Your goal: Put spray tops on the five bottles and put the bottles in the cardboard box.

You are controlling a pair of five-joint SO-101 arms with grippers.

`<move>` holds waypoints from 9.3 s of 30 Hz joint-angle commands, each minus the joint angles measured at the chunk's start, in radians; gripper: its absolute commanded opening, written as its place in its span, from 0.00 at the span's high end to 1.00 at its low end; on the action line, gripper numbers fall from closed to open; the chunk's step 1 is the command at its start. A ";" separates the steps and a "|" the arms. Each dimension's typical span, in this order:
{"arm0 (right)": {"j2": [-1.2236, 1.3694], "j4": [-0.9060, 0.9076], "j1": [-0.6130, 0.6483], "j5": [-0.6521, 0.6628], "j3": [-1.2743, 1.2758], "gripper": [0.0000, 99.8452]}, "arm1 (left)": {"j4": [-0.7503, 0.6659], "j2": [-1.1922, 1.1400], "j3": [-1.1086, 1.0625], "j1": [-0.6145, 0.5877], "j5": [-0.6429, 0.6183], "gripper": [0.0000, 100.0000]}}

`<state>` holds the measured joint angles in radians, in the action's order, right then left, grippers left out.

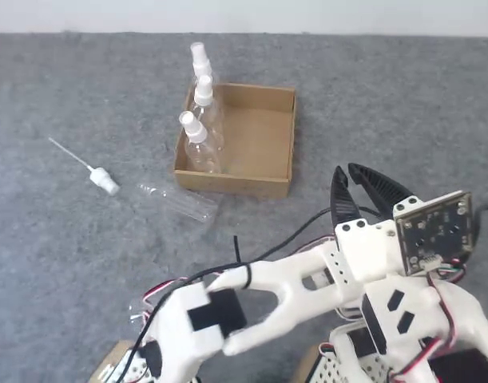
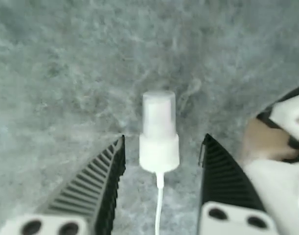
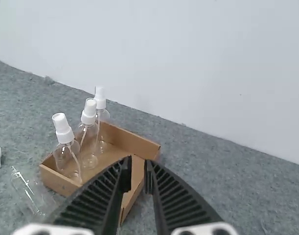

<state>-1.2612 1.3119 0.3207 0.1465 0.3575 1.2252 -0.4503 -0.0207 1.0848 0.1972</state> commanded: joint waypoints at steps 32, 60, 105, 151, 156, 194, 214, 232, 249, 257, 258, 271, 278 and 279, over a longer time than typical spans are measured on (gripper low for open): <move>-0.007 -0.004 -0.021 0.012 -0.068 0.99 | 0.235 -0.005 -0.062 -0.048 -0.071 0.99; 0.004 -0.033 -0.016 0.005 -0.087 0.99 | 0.081 1.092 -0.680 -0.512 -0.038 0.99; 0.713 -0.154 0.568 0.012 0.075 0.85 | 0.000 1.705 -0.688 -1.640 -0.313 0.99; 1.856 -0.119 0.599 0.195 -0.779 0.79 | -0.009 1.705 -0.697 -1.725 -0.313 0.99; 1.856 -0.048 0.599 0.195 -0.779 0.79 | -0.005 1.706 -0.697 -1.725 -0.311 0.99; 1.880 0.282 0.656 0.272 -0.971 0.70 | -0.008 1.706 -0.694 -1.725 -0.308 0.99; 1.995 0.022 0.697 0.222 -0.973 0.74 | -0.006 1.706 -0.694 -1.725 -0.308 0.99; 1.931 0.004 0.705 0.213 -0.971 0.75 | -0.006 1.706 -0.694 -1.725 -0.308 0.99; 1.942 -0.067 0.704 0.107 -0.967 0.75 | -0.006 1.706 -0.696 -1.726 -0.307 0.99; 1.936 -0.050 0.704 0.109 -0.967 0.94 | -0.005 1.706 -0.696 -1.726 -0.307 0.99; 1.934 -0.039 0.704 0.109 -0.968 0.95 | -0.005 1.706 -0.696 -1.726 -0.307 0.99; 1.791 0.237 0.662 0.100 -0.971 0.97 | -0.011 1.706 -0.696 -1.726 -0.313 0.99; 1.684 0.392 0.618 0.098 -0.967 0.97 | -0.009 1.706 -0.696 -1.723 -0.316 0.99; 1.669 0.398 0.607 0.098 -0.967 0.97 | -0.011 1.706 -0.696 -1.723 -0.316 0.99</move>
<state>0.5309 1.6709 0.9759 0.2555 -0.5539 1.2359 1.2405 -0.7234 -0.6368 -0.1066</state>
